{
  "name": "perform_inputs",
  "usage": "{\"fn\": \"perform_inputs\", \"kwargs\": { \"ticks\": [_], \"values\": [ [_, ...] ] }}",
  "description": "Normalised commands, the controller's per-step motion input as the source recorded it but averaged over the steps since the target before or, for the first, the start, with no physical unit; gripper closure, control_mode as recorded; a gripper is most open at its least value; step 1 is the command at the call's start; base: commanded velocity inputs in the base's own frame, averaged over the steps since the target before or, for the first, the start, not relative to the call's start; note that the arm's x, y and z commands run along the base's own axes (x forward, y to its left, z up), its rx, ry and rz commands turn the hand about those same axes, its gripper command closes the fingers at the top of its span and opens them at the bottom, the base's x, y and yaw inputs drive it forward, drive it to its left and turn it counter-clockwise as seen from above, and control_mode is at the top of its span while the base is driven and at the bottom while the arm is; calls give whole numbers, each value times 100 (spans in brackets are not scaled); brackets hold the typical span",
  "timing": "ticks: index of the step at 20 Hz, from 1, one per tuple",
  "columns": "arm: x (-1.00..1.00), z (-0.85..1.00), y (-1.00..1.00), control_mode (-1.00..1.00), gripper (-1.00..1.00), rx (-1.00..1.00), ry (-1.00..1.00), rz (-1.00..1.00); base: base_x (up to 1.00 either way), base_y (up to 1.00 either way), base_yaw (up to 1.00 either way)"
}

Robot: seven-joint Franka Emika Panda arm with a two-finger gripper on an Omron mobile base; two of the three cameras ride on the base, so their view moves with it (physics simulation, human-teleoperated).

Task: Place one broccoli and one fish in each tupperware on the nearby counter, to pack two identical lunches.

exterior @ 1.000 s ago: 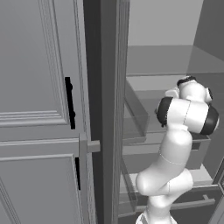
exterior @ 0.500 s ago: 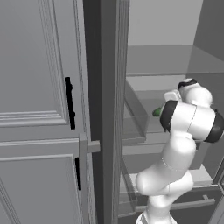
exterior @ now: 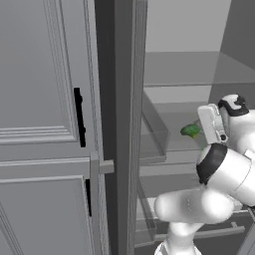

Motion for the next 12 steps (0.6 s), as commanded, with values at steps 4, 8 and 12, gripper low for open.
{"fn": "perform_inputs", "kwargs": {
  "ticks": [4,8,12],
  "values": [
    [-95,27,18,-100,100,0,0,-10,0,0,0],
    [-89,10,24,-100,100,0,0,-8,0,0,0],
    [-73,41,4,-100,100,0,0,-4,0,0,0]
  ]
}}
